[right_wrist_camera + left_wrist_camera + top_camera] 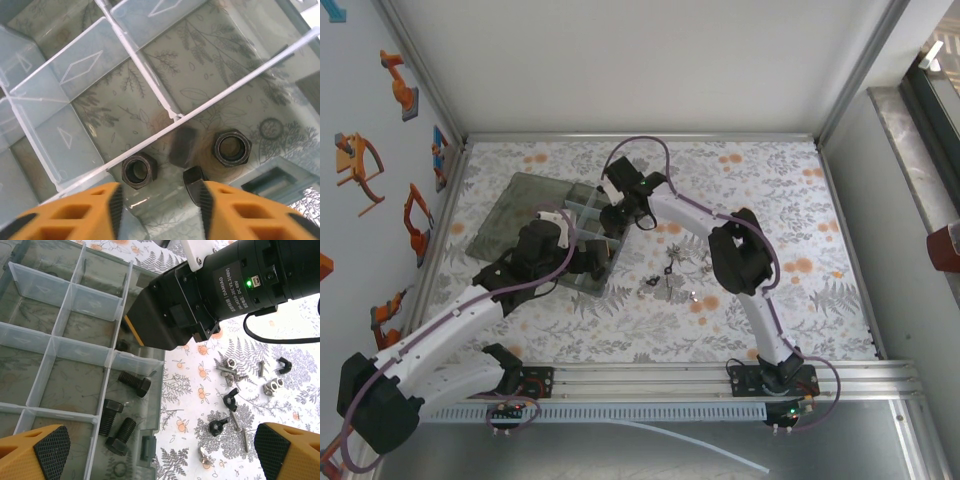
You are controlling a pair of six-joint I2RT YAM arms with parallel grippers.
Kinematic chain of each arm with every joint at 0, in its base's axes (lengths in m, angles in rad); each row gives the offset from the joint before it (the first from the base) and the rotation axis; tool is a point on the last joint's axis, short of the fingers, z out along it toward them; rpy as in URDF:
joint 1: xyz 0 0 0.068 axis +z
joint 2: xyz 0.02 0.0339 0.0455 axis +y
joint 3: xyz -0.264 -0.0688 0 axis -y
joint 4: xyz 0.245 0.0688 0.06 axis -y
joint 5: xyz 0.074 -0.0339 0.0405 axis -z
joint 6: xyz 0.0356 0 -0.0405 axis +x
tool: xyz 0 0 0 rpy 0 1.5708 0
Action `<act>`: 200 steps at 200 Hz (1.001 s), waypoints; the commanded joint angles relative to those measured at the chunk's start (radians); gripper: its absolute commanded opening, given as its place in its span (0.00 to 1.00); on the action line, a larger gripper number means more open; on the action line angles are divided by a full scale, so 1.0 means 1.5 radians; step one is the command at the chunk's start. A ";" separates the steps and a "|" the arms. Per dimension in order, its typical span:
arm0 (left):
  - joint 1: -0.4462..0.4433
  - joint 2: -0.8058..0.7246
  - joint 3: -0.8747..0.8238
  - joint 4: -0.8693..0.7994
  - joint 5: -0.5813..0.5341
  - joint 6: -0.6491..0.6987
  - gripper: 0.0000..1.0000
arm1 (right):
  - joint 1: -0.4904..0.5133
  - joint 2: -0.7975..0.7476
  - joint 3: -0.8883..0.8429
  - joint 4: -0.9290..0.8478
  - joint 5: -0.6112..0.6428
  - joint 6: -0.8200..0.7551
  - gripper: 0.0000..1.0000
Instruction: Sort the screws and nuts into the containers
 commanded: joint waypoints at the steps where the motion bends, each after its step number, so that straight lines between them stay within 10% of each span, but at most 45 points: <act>1: 0.005 0.008 0.001 0.004 0.020 -0.005 0.97 | 0.001 -0.018 0.016 -0.016 0.016 -0.013 0.53; 133: -0.068 0.200 0.126 -0.035 0.212 0.186 0.94 | -0.018 -0.448 -0.582 0.138 0.062 0.139 0.53; 200: -0.121 0.372 0.190 0.026 0.208 0.335 0.52 | -0.042 -0.711 -0.818 0.140 0.039 0.270 0.99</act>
